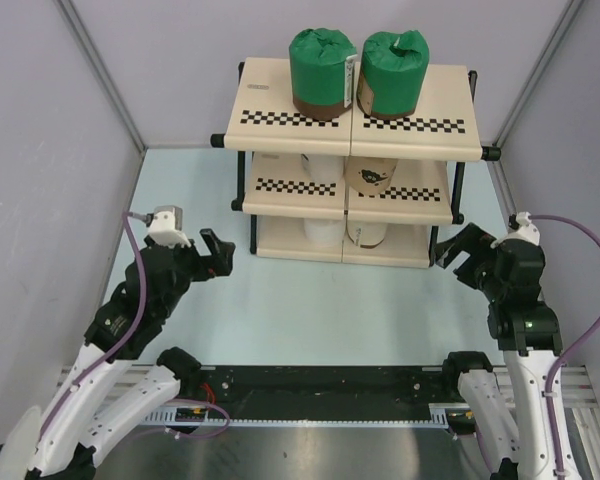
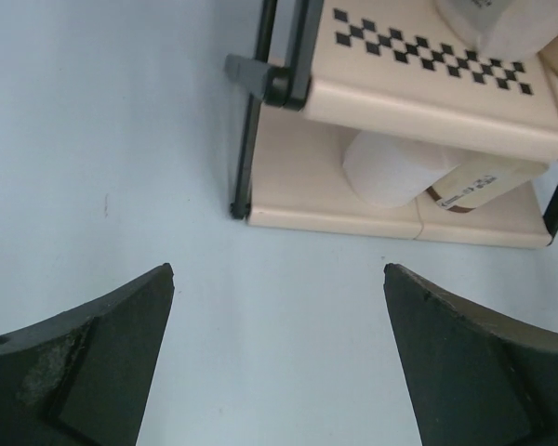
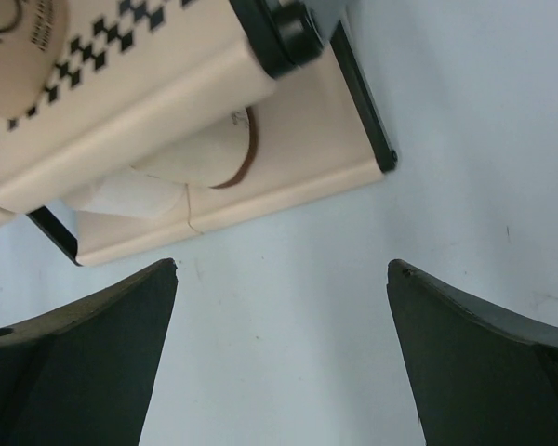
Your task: Place and organize the paper towels onto the shelf
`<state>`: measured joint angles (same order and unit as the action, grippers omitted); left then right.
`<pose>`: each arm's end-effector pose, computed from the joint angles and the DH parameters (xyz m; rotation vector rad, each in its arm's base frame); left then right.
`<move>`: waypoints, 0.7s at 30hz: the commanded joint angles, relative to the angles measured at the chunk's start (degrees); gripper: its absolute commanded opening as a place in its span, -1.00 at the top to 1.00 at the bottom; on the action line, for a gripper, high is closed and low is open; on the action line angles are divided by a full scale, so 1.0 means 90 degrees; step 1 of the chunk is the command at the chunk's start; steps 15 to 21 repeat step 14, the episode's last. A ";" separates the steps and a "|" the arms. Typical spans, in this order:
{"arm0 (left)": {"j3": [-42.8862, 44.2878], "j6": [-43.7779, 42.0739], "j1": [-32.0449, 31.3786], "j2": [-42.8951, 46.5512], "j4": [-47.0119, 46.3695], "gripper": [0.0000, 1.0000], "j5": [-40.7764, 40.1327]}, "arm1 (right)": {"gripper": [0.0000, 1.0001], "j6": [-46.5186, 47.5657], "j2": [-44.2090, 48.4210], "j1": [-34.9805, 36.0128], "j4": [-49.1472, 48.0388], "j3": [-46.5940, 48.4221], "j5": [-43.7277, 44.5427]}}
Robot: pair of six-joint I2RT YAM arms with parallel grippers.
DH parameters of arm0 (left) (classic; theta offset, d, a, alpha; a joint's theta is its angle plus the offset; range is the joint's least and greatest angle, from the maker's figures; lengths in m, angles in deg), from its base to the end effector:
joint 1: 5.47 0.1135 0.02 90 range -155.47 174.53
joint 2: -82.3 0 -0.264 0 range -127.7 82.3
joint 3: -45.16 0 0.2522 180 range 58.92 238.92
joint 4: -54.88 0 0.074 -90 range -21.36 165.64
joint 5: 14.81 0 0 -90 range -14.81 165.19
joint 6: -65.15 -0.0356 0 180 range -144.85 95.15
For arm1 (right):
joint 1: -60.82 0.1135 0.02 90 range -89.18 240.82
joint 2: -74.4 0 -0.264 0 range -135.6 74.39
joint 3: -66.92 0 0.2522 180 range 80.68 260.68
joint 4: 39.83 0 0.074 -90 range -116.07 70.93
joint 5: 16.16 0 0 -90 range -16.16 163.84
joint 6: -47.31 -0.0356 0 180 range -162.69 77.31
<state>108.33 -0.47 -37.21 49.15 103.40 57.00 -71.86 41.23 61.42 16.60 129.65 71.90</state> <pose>0.1075 -0.0535 0.3498 -0.0956 1.8915 -0.3713 0.1161 0.0024 0.3328 0.4871 2.0000 0.3585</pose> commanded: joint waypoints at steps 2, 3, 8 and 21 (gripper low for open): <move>-0.0303 0.0221 0.0002 0.0684 0.0375 -1.00 -0.0536 | -0.99 -0.0177 0.0208 -0.0018 -0.0122 -0.0567 -0.0253; -0.0353 0.0259 0.0002 0.0811 0.0376 -1.00 -0.0701 | -1.00 -0.0177 0.0218 -0.0018 -0.0142 -0.0655 -0.0418; -0.0577 0.0610 0.0002 0.1552 0.0600 -1.00 -0.1171 | -0.99 -0.0226 0.0267 0.0001 -0.0269 -0.0871 -0.0644; -0.0656 0.0777 0.0002 0.1925 0.0766 -1.00 -0.1425 | -1.00 -0.0236 0.0287 -0.0008 -0.0269 -0.0871 -0.0615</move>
